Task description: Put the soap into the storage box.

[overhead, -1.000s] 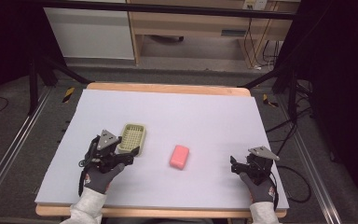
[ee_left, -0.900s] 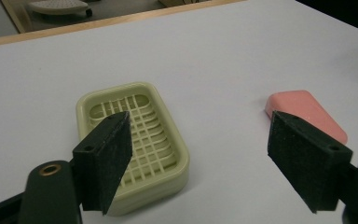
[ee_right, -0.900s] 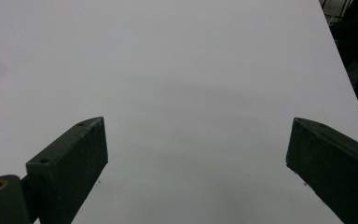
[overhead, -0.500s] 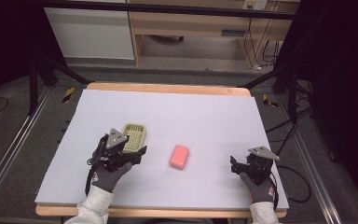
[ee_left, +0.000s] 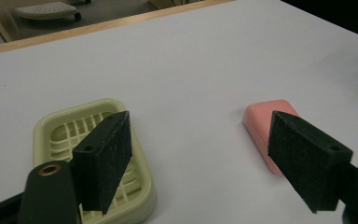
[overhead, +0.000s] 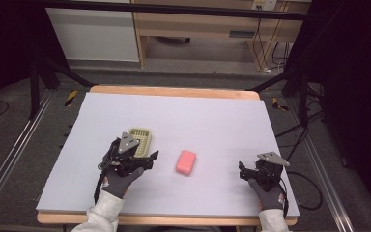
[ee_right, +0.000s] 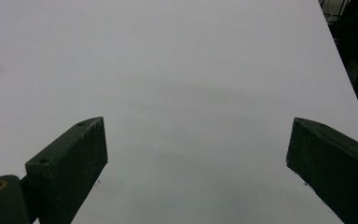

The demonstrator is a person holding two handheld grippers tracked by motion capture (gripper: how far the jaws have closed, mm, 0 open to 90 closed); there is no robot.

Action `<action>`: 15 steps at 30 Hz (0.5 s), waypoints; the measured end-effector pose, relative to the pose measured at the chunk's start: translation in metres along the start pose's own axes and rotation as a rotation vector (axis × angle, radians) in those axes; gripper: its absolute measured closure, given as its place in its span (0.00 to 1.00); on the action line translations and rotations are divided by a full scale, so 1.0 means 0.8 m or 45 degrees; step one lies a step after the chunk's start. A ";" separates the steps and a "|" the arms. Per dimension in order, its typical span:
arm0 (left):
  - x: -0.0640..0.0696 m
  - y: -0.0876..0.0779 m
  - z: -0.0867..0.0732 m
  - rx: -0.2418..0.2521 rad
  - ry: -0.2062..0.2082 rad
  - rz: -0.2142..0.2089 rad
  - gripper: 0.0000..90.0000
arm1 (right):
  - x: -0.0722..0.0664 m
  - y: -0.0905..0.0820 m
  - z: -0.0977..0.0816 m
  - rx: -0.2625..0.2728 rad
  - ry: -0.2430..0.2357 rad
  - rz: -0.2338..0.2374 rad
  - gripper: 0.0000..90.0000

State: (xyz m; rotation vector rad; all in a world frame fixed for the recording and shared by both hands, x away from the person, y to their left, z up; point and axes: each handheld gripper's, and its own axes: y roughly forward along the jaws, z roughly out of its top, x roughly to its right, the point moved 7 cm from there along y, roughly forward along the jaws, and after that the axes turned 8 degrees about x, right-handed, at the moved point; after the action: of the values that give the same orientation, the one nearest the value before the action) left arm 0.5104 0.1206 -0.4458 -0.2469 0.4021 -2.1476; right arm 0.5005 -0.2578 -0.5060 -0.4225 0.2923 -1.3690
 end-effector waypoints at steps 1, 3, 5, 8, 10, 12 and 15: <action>0.001 0.001 0.001 0.006 -0.006 0.000 0.24 | 0.000 0.000 0.000 -0.001 0.000 -0.001 0.06; 0.003 0.003 0.002 0.001 -0.003 -0.004 0.24 | 0.000 0.000 0.000 -0.001 0.002 -0.001 0.06; 0.005 0.004 0.003 0.005 -0.004 -0.004 0.24 | 0.000 0.000 0.000 -0.001 0.002 -0.002 0.06; 0.011 0.009 0.006 -0.001 0.009 -0.015 0.24 | 0.000 0.000 0.000 0.000 0.001 -0.004 0.06; 0.016 0.012 0.008 0.003 0.013 -0.019 0.24 | 0.000 0.000 0.000 -0.001 0.002 -0.002 0.06; 0.018 0.013 0.009 -0.001 0.021 -0.022 0.24 | 0.000 0.000 0.000 0.000 0.002 -0.004 0.06; 0.023 0.017 0.012 -0.004 0.037 -0.026 0.24 | 0.001 0.000 0.000 0.000 0.003 -0.004 0.06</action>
State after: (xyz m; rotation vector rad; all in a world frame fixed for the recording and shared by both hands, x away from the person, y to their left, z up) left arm 0.5132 0.0967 -0.4417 -0.2229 0.4215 -2.1727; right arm 0.5002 -0.2584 -0.5059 -0.4215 0.2933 -1.3725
